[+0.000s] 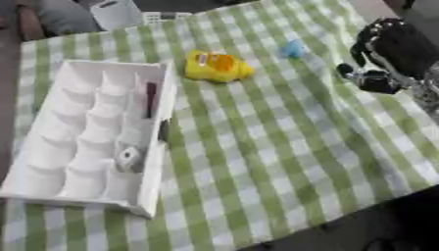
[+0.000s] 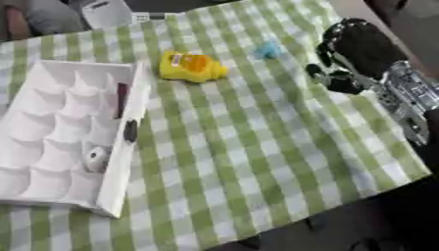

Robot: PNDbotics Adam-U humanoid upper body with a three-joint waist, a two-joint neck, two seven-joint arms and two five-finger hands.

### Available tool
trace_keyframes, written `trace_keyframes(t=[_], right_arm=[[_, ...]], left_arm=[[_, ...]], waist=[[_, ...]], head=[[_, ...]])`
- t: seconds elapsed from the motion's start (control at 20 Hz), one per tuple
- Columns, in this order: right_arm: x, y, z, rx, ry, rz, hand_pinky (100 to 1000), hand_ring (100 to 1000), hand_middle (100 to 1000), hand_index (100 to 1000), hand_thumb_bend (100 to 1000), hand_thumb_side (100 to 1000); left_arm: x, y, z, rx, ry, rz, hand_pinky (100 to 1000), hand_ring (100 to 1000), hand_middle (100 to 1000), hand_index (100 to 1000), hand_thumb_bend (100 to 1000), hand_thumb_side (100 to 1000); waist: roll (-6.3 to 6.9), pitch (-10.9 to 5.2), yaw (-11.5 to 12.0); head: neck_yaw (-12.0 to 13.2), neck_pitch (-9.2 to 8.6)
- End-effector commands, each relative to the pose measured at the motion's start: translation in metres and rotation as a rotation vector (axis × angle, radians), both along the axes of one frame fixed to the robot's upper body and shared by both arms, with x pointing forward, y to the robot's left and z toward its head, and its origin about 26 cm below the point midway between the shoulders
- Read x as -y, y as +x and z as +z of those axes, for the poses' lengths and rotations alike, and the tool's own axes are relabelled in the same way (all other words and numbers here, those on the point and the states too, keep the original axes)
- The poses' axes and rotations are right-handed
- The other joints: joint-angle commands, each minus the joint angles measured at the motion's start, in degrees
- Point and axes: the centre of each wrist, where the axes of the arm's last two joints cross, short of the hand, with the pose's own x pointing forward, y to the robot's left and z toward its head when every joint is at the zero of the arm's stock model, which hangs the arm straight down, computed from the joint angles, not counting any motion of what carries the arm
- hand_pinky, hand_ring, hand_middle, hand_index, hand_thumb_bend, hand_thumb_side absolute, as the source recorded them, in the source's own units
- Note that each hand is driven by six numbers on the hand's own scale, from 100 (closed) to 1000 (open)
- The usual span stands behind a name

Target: Pick up objects on the table and place them in the box.

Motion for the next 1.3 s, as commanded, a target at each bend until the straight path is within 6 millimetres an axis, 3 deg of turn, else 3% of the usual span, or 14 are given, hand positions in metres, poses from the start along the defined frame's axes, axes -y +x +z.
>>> trace_keyframes(t=[0.05, 0.1, 0.15, 0.25, 0.9, 1.3], right_arm=[[0.009, -0.001, 0.020, -0.073, -0.060, -0.024, 823, 762, 766, 941, 245, 218], [0.012, 0.000, 0.020, -0.111, -0.066, -0.037, 826, 767, 780, 952, 240, 220], [0.017, 0.001, 0.019, -0.152, -0.066, -0.062, 842, 797, 866, 1000, 214, 227], [0.027, 0.003, 0.018, -0.209, -0.057, -0.102, 850, 813, 900, 1000, 208, 237], [0.067, 0.005, 0.005, -0.327, -0.020, -0.249, 863, 833, 935, 1000, 231, 265], [0.070, 0.005, 0.001, -0.325, -0.013, -0.259, 860, 829, 927, 1000, 227, 258]], left_arm=[[-0.003, -0.001, 0.008, 0.024, 0.014, 0.000, 759, 655, 941, 861, 148, 951], [-0.003, -0.001, 0.007, 0.023, 0.015, -0.001, 759, 655, 941, 861, 148, 951], [-0.003, -0.001, 0.007, 0.022, 0.015, -0.002, 759, 655, 941, 861, 148, 951], [-0.003, -0.001, 0.007, 0.022, 0.017, -0.004, 759, 655, 941, 861, 147, 951], [-0.003, 0.000, 0.007, 0.020, 0.021, -0.011, 760, 655, 941, 861, 145, 952], [-0.002, 0.000, 0.007, 0.022, 0.022, -0.014, 761, 653, 941, 861, 145, 953]], waist=[[-0.68, -1.17, -0.02], [-0.69, -1.20, -0.02], [-0.66, -1.24, 0.01], [-0.59, -1.31, 0.10], [-0.31, -1.17, 0.67], [-0.28, -0.87, 1.02]], head=[[0.01, -0.18], [-0.02, -0.13], [-0.06, -0.11], [-0.14, -0.11], [-0.47, -0.17], [-0.46, -0.36]])
